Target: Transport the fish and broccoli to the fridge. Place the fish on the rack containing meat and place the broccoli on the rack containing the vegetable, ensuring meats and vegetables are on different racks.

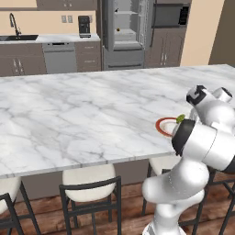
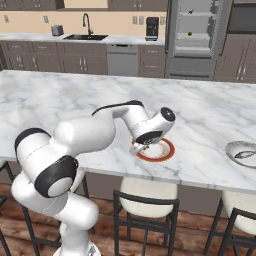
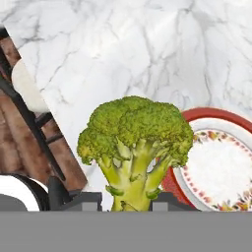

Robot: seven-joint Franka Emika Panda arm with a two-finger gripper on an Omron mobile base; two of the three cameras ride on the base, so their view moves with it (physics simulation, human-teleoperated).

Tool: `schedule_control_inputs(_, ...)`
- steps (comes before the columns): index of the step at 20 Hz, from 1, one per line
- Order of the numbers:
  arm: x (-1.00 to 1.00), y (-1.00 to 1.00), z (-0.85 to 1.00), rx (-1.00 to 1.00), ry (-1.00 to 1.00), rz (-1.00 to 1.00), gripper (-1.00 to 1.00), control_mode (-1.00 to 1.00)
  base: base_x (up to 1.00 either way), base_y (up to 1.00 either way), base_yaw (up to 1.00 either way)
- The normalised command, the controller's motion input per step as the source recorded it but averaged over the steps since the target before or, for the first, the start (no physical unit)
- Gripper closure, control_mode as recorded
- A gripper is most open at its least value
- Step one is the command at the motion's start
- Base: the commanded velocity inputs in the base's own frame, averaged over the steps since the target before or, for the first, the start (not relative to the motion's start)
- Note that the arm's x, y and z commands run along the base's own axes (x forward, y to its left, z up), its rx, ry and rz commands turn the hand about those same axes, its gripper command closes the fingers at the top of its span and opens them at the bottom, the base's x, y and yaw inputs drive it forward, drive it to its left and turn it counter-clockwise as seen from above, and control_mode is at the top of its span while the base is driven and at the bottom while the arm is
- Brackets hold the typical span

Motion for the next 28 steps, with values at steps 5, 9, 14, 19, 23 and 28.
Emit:
schedule_control_inputs(5,-0.26,0.67,0.07,-0.11,0.08,-0.51,1.00,-1.00,0.00,0.00,0.00)
schedule_control_inputs(9,-0.38,0.55,0.03,-0.01,0.00,-0.63,1.00,-1.00,0.00,0.00,0.00)
schedule_control_inputs(14,-0.50,0.27,0.42,0.01,0.00,-0.42,1.00,-1.00,0.00,0.00,0.00)
schedule_control_inputs(19,-0.46,0.29,0.65,0.00,-0.01,-0.12,1.00,-1.00,0.00,0.00,0.00)
schedule_control_inputs(23,-0.54,0.22,0.44,0.00,-0.10,-0.02,1.00,-1.00,0.00,0.00,0.00)
schedule_control_inputs(28,-0.76,0.11,0.46,0.02,-0.22,-0.02,1.00,-1.00,0.00,0.00,0.00)
